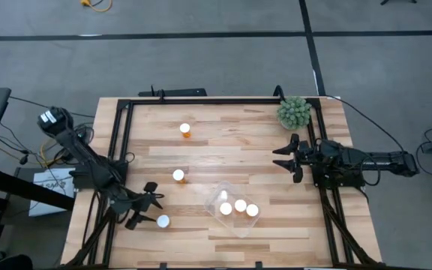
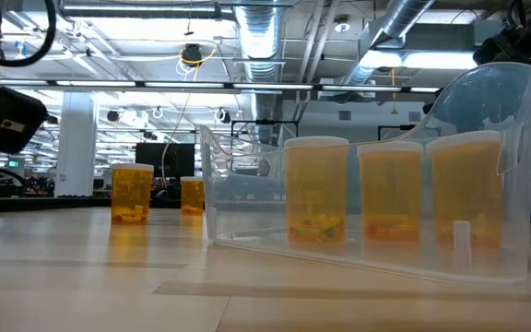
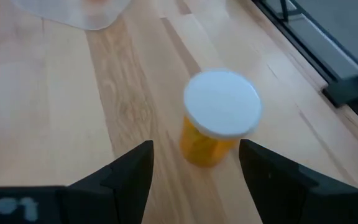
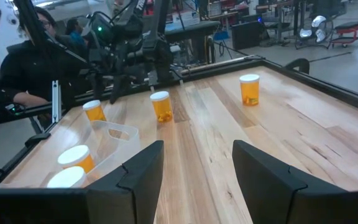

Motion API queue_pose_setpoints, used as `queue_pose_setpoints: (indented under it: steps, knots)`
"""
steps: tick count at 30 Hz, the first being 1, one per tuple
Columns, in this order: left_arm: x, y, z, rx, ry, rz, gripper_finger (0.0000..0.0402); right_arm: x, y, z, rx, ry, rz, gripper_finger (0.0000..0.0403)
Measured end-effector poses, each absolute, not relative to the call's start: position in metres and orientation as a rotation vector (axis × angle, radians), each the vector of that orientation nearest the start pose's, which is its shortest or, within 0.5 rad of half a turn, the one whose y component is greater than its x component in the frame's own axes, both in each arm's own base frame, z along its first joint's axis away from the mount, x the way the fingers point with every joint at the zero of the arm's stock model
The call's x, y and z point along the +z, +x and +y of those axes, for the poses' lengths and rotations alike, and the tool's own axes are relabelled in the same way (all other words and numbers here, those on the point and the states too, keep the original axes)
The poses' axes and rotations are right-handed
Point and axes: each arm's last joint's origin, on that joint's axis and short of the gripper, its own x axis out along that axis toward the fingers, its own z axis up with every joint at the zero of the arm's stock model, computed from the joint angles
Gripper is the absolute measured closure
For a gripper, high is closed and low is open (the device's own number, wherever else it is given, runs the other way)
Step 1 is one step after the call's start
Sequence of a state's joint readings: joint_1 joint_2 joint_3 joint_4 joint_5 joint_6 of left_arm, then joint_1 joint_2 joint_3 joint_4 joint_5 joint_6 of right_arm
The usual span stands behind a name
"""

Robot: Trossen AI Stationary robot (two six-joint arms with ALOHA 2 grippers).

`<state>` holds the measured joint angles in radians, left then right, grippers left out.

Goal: Pick and place pill bottles into a basket
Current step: Put the orange pill bottle into the transparent container

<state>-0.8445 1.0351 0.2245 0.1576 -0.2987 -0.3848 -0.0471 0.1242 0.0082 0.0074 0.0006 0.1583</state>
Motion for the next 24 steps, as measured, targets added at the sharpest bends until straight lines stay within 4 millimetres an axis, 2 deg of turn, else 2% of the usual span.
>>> queue_pose_setpoints:
  steps: [9,24]
  knots:
    - [0.122,0.132,-0.134,-0.407,-0.063,0.662,0.0175,0.157,0.104,-0.005,-0.056,0.161,0.104,0.0217]
    - [0.116,0.149,-0.154,-0.413,-0.084,0.629,0.0175,0.157,0.104,-0.005,-0.056,0.161,0.105,0.0216]
